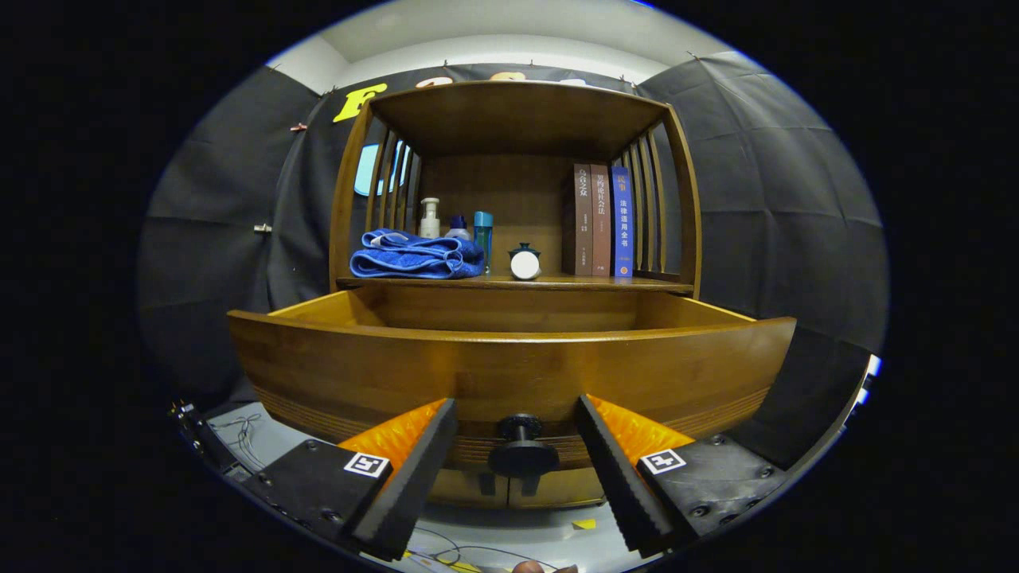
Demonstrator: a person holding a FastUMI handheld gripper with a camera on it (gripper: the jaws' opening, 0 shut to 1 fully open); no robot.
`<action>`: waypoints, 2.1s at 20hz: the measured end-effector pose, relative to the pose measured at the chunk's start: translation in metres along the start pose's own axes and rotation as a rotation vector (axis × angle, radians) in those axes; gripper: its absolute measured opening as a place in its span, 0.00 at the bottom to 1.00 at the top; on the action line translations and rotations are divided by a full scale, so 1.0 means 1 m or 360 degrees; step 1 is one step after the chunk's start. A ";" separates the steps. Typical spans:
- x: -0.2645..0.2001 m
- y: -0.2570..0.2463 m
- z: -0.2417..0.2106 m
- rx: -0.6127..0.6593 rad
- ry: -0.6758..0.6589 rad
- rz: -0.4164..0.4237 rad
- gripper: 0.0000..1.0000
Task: Pull open the drawer, take out the items inside it, and place them on the countertop above the cabinet.
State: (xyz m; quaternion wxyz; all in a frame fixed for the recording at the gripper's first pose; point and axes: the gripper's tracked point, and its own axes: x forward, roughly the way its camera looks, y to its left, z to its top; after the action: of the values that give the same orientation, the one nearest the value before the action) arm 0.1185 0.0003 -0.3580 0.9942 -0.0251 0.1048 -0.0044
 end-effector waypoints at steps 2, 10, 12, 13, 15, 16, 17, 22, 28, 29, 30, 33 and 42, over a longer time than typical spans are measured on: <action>0.003 0.002 0.001 0.0031 0.0025 -0.0003 0.99; 0.052 0.004 0.014 0.0016 0.0034 -0.0006 0.99; 0.064 0.004 0.016 0.0004 0.0052 -0.0010 1.00; 0.073 0.004 0.016 0.0007 0.0060 -0.0012 0.99; 0.089 0.006 0.018 0.0006 0.0059 -0.0015 0.99; 0.098 0.006 0.019 0.0003 0.0055 -0.0016 0.99; 0.106 0.006 0.017 -0.0004 0.0055 -0.0017 0.99; 0.145 0.005 0.019 -0.0041 0.0035 -0.0024 0.99; 0.172 0.009 0.024 -0.0040 0.0025 -0.0034 0.99; 0.177 0.009 0.025 -0.0042 0.0028 -0.0034 0.99; 0.177 0.009 0.023 -0.0039 0.0041 -0.0037 0.99; 0.178 0.008 0.024 -0.0083 0.0014 -0.0040 0.99; 0.125 0.005 0.083 -0.0104 -0.0102 -0.0006 0.99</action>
State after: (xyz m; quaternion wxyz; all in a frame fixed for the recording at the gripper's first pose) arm 0.2582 0.0075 -0.3035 0.9956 -0.0578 0.0730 -0.0021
